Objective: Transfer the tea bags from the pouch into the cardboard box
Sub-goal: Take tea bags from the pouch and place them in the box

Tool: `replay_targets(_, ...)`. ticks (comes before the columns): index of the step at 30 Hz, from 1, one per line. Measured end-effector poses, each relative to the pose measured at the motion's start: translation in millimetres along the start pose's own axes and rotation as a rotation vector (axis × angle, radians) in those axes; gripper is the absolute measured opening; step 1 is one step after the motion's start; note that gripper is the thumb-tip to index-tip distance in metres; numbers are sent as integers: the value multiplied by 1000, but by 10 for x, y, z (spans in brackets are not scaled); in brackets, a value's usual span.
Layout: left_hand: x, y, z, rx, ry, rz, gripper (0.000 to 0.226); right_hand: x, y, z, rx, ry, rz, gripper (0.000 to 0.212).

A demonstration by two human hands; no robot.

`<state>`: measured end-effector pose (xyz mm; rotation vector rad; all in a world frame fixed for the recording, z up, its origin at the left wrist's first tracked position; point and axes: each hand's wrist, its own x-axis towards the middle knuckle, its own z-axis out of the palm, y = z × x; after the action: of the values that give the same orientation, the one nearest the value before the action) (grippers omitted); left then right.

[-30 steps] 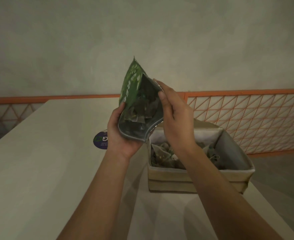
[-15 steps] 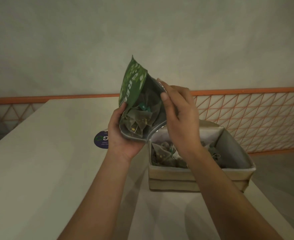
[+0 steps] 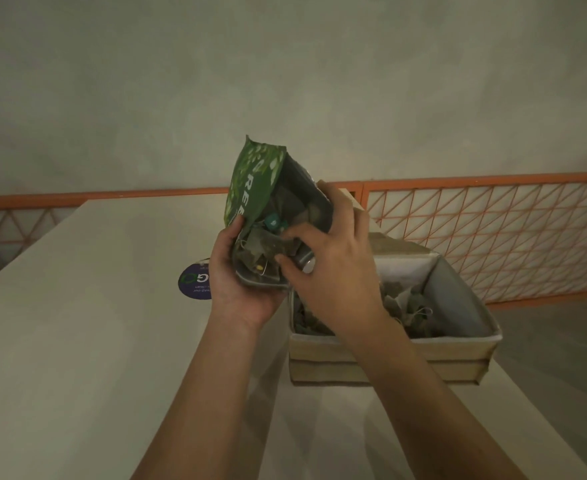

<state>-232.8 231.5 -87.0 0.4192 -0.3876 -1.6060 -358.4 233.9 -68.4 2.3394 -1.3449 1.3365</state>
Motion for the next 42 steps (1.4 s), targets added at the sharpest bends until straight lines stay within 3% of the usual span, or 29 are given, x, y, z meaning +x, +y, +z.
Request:
replay_targets(11,73,-19,234,-22,-82,35,55,-36,200,-497,729,151,276,7)
replay_targets(16,112,-128,408,-79,-98,8,51,-136,294,-598,749,297,239,8)
replay_targets(19,139,-174,426,-106,-120,13,46,-216,302,-606,791,292,209,11)
replay_targets(23,162,-211,395,-109,-63,23,53,-274,308,-532,709,174,281,12)
replay_targets(28,197,-174,342,-123,-52,34,55,-378,372,-543,809,351,359,3)
replay_targets(30,212,-158,314,-123,-85,39,55,-415,410,-551,790,332,406,3)
replay_targets(36,225,-171,288,-143,-118,38,52,-425,527,-461,318,-166,517,14)
replay_targets(42,234,-181,268,-139,-106,27,53,-305,376,-402,221,47,333,25)
